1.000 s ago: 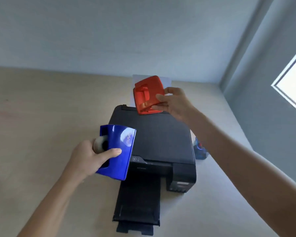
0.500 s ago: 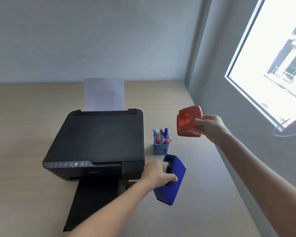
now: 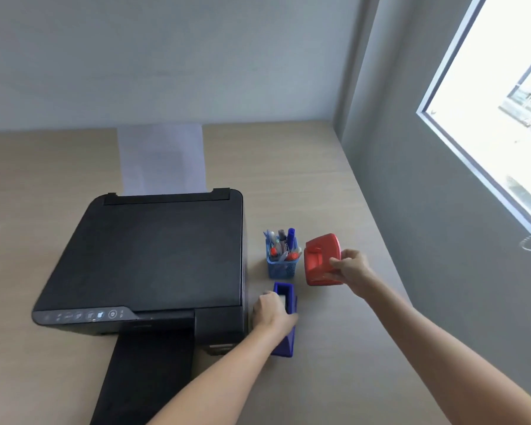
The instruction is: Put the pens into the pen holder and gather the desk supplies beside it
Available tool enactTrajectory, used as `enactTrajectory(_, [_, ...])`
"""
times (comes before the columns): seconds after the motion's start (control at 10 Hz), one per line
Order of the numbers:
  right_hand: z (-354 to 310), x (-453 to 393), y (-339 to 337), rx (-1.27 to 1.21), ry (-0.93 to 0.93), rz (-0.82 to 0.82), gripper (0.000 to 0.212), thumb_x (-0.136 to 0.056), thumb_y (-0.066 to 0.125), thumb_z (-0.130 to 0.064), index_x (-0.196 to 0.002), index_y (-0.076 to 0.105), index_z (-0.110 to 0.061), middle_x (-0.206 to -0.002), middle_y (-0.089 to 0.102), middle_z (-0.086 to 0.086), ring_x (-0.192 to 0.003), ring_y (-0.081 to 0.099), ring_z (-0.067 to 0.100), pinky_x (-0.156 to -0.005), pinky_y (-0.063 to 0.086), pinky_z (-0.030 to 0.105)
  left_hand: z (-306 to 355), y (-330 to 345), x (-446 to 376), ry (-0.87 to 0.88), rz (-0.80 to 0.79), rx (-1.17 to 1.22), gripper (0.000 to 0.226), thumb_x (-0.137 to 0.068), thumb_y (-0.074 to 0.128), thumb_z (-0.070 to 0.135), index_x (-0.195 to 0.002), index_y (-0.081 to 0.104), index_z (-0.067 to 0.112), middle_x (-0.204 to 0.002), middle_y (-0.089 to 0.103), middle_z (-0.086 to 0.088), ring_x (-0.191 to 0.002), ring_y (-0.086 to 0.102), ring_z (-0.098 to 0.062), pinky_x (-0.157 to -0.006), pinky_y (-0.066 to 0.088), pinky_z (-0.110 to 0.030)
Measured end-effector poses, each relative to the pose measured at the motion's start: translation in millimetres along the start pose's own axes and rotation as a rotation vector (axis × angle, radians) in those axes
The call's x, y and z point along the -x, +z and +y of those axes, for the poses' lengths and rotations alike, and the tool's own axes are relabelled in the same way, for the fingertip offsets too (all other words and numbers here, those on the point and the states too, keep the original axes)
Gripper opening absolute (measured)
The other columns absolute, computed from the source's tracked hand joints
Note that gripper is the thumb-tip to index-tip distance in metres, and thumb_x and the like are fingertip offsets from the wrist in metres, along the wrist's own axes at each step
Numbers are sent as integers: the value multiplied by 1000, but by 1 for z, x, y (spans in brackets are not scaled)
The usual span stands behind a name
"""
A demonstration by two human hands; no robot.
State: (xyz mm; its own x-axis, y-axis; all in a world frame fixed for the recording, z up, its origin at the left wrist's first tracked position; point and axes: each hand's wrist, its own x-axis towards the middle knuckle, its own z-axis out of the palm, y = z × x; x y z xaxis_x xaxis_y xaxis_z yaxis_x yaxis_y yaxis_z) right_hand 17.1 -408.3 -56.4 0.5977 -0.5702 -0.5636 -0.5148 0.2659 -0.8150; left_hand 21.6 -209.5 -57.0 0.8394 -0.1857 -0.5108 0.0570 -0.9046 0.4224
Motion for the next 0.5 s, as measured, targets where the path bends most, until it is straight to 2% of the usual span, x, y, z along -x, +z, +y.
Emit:
enactTrajectory(0.2, [15, -21, 10, 49, 67, 17, 13, -86, 61, 1, -81, 53, -7, -96, 61, 20, -88, 69, 38, -55, 62, 36, 6, 18, -9, -45, -26, -31, 71, -67, 80, 34, -124, 47, 8, -119, 64, -9, -105, 65, -28, -78, 55, -33])
enactTrajectory(0.3, [21, -21, 8, 29, 96, 52, 14, -87, 59, 3, -80, 51, -6, -96, 59, 22, -81, 67, 36, -45, 59, 30, 8, 16, -8, -55, -38, -42, 74, -67, 80, 37, -125, 45, 8, -119, 63, -10, -106, 65, -29, -84, 58, -35])
enactTrajectory(0.4, [29, -24, 4, 14, 102, 17, 4, -90, 56, 0, -91, 54, 3, -99, 59, 27, -75, 64, 32, -44, 58, 28, 7, 16, -7, -55, -63, -40, 78, -67, 81, 42, -126, 41, 8, -122, 62, -11, -108, 63, -29, -86, 57, -37])
enactTrajectory(0.5, [21, -13, 1, 120, 67, -3, 36, -89, 59, -12, -119, 49, 6, -104, 59, 26, -71, 60, 25, -75, 59, 43, 6, 12, 4, -37, -96, -9, 88, -65, 81, 51, -127, 34, 9, -127, 57, -12, -114, 59, -29, -91, 54, -38])
